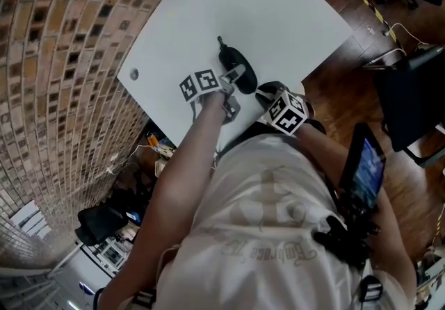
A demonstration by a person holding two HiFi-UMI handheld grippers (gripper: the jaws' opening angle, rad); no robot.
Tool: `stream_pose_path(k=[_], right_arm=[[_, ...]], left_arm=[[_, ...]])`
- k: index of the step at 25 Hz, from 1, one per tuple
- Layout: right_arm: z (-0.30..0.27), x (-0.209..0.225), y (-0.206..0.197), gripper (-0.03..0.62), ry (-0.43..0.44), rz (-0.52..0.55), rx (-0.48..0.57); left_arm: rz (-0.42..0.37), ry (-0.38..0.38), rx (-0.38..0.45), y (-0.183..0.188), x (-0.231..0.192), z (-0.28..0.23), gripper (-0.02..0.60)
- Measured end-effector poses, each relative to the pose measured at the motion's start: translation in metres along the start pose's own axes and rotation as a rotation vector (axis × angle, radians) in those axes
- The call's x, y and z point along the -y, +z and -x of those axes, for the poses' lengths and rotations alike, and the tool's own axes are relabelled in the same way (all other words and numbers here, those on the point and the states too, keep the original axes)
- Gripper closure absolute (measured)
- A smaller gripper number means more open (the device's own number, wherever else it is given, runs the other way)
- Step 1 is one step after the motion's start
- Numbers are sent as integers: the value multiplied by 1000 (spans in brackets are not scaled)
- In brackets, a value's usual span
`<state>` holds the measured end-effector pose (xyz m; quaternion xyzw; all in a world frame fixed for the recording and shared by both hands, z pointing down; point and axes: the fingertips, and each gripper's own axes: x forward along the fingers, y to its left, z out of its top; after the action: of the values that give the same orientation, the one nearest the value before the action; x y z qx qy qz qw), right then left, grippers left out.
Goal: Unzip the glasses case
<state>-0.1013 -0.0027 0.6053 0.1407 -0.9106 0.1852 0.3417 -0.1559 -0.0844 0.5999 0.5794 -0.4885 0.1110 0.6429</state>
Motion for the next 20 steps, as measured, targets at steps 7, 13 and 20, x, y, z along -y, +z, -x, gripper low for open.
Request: stream_pose_path(k=[7, 13, 20], right_arm=[[-15, -2, -1, 474, -11, -9, -63], [-17, 0, -4, 511, -17, -58, -87], [-13, -7, -7, 582, 7, -54, -81]], left_arm=[[57, -18, -2, -3, 0, -2, 293], [63, -27, 1, -4, -1, -3, 293], [60, -36, -8, -4, -1, -3, 291]])
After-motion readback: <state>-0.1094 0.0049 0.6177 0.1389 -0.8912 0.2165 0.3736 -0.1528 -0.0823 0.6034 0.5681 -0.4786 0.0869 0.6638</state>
